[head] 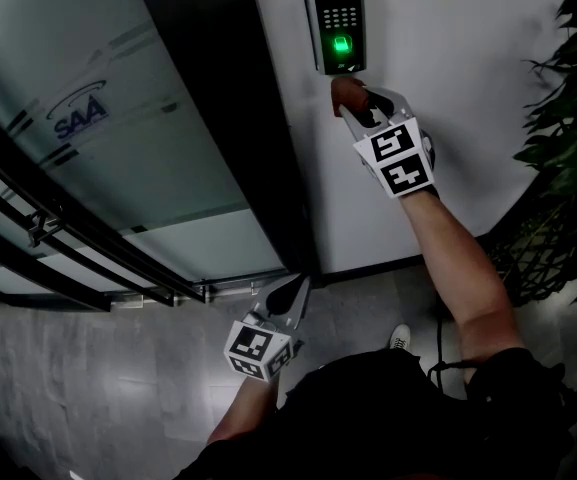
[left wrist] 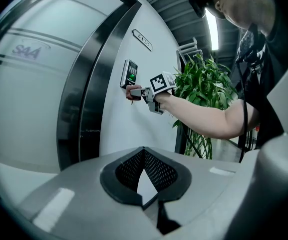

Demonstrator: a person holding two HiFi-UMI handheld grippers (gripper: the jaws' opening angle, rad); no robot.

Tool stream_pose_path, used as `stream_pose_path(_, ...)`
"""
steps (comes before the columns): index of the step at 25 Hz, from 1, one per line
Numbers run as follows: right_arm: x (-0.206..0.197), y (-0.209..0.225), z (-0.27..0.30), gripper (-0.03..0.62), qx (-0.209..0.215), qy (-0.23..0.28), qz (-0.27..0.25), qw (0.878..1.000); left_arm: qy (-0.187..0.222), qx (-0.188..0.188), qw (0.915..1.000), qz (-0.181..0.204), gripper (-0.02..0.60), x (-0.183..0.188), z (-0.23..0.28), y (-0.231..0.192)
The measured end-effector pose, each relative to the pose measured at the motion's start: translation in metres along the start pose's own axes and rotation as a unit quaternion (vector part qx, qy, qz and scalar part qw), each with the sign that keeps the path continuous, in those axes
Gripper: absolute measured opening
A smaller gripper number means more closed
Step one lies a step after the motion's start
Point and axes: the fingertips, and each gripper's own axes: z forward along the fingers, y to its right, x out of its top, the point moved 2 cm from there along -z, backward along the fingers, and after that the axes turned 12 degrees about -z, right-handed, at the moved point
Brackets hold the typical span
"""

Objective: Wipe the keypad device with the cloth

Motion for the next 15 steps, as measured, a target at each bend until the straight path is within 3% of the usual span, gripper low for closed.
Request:
stream_pose_path(7,0.038,0.012,-0.027,0.146,-0.021,0.055,-0.001,0.998,0.0,0.004,1.0,0.004,0.015,0.0,0.0,-0.004)
stream_pose_path(15,0.122,0.086,-0.029,0.146,-0.089,0.108,-0.051,0.989,0.001,0.009,1.0,0.002,0.015,0.004,-0.001,-0.004)
